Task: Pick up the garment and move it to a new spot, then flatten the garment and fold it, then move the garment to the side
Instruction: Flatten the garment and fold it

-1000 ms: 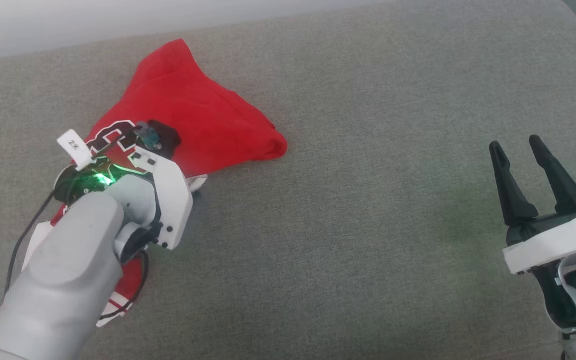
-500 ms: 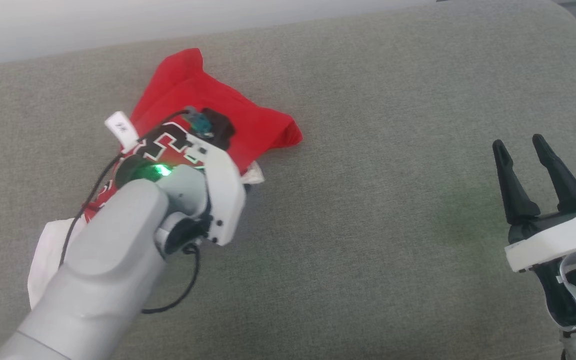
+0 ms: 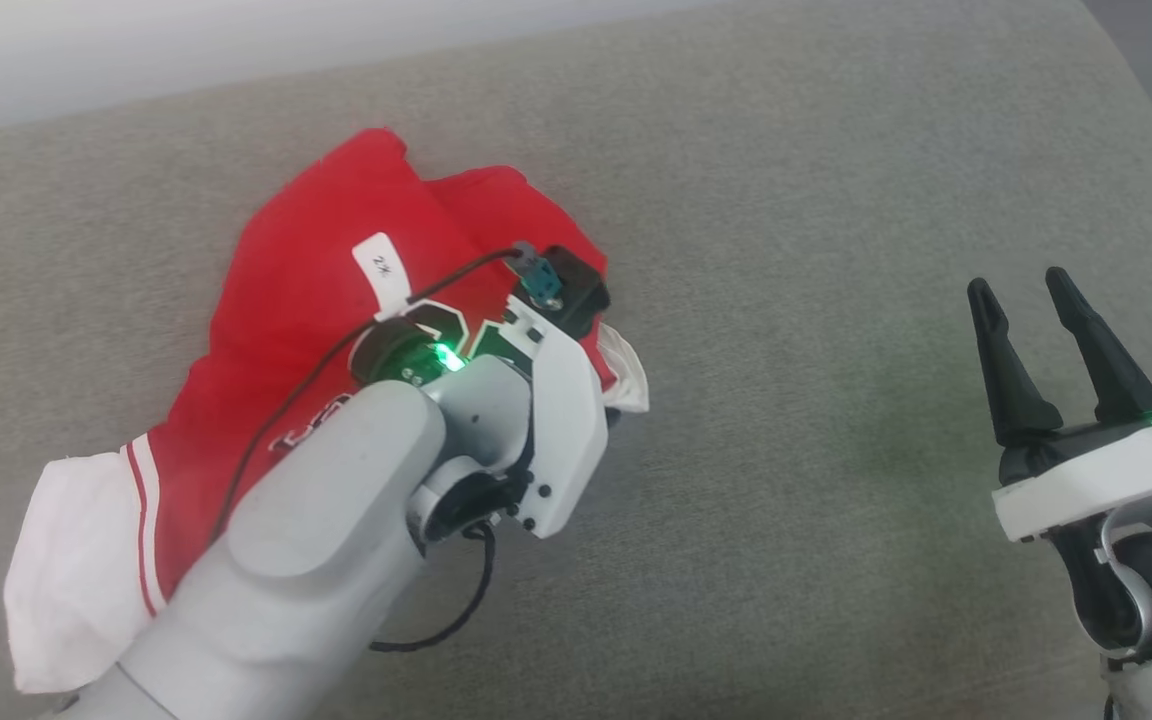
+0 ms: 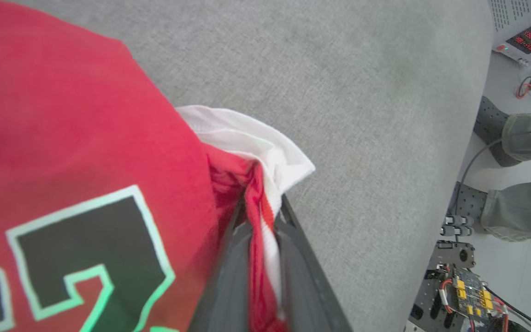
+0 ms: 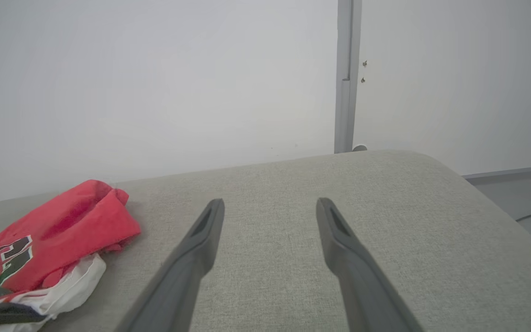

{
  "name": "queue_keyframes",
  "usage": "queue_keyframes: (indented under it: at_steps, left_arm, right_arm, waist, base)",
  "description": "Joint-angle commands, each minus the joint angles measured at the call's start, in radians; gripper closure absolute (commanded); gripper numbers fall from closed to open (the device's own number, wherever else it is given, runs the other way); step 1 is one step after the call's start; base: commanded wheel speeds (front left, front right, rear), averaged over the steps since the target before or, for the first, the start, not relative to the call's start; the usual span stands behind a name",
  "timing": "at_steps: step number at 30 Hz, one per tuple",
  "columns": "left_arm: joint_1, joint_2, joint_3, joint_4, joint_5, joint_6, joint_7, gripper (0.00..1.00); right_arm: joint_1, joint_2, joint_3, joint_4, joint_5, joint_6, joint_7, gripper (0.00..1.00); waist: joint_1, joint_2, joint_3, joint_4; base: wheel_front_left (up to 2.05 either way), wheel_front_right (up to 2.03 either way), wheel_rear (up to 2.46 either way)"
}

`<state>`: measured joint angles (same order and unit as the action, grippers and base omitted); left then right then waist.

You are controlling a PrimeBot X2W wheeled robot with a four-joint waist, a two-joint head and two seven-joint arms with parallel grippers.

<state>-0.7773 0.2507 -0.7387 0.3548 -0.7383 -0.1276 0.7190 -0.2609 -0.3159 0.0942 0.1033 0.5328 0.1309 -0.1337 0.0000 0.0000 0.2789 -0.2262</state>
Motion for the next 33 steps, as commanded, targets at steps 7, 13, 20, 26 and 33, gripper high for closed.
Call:
queue_keyframes:
  at_steps: [7, 13, 20, 26, 33]
  left_arm:
    - [0.014, -0.015, -0.039, 0.084, 0.012, -0.001, -0.035, 0.34]
    - [-0.008, -0.013, -0.049, 0.113, -0.014, -0.002, -0.083, 0.0]
    - [-0.006, 0.033, -0.041, 0.043, -0.042, -0.003, -0.156, 0.0]
    - [0.034, 0.09, -0.01, -0.021, -0.025, 0.001, -0.267, 0.0]
    - [0.085, 0.151, 0.046, -0.049, 0.003, 0.031, -0.417, 0.0]
  right_arm:
    - [-0.031, 0.009, 0.02, 0.024, 0.012, 0.0, -0.026, 0.0]
    - [-0.022, 0.001, 0.032, 0.046, 0.02, 0.0, -0.026, 0.0]
    - [0.012, -0.014, 0.035, 0.043, 0.019, 0.0, 0.001, 0.0]
    - [0.039, -0.024, 0.044, 0.02, 0.021, 0.0, 0.05, 0.0]
    - [0.065, -0.039, 0.081, 0.002, 0.043, 0.0, 0.128, 0.0]
  waist:
    - [0.0, 0.0, 0.02, -0.03]
    - [0.0, 0.0, 0.0, -0.011]
    - [0.0, 0.0, -0.055, 0.063]
    - [0.0, 0.0, -0.106, 0.148]
    - [0.0, 0.0, -0.145, 0.232]
  base:
    - [0.0, 0.0, 0.0]
    - [0.0, 0.0, 0.0]
    - [0.0, 0.0, 0.0]
    - [0.0, 0.0, 0.0]
    - [0.0, 0.0, 0.0]
